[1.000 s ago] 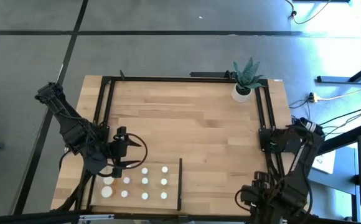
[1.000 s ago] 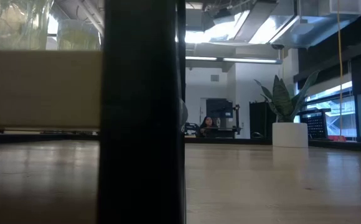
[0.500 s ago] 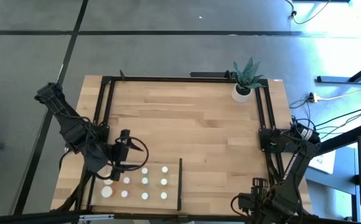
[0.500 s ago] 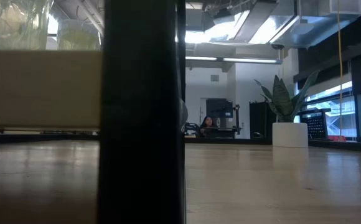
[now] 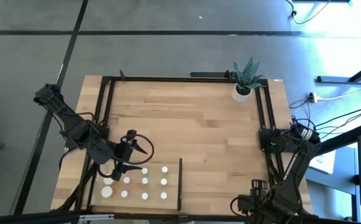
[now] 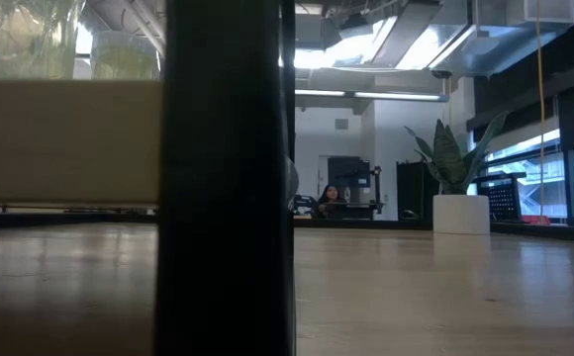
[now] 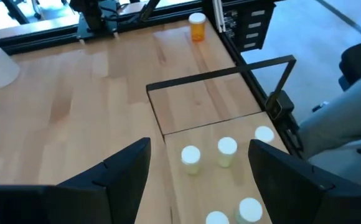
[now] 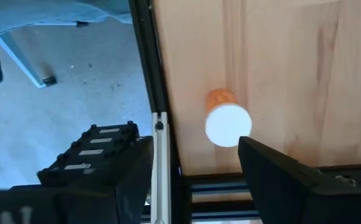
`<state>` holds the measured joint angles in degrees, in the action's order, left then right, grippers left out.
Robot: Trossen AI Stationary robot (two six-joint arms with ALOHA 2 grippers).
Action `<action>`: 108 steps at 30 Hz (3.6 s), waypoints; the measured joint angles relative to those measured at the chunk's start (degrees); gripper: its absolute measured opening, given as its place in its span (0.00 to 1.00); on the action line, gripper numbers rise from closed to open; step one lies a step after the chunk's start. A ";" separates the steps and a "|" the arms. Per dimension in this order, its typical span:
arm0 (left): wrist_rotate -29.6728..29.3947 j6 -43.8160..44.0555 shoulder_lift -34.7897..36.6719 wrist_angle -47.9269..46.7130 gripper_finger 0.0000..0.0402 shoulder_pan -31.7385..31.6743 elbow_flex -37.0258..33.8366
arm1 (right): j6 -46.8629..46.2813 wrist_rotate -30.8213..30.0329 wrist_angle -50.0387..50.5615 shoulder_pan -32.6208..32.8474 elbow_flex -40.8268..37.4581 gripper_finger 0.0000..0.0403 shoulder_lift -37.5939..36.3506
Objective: Pick and place medicine bottles onto shelf by color
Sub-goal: Put the orange pill bottle on the shelf aligned with the other orange pill bottle
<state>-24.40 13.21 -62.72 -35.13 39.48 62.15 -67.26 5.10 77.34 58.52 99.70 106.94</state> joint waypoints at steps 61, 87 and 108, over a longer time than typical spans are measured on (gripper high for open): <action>0.02 1.23 0.00 0.03 0.66 0.22 0.00 | -10.34 -4.46 -9.05 5.68 -16.66 0.88 0.33; 0.02 1.23 0.00 0.06 0.66 0.22 0.00 | -10.14 -3.93 -21.02 5.68 -27.53 0.88 0.33; 0.02 1.23 0.00 0.06 0.66 0.23 0.00 | -13.35 -11.06 -21.57 5.67 -27.78 0.50 0.33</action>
<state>-24.38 14.44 -62.72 -35.07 39.71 62.15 -80.62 -5.96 55.77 64.20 71.92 107.26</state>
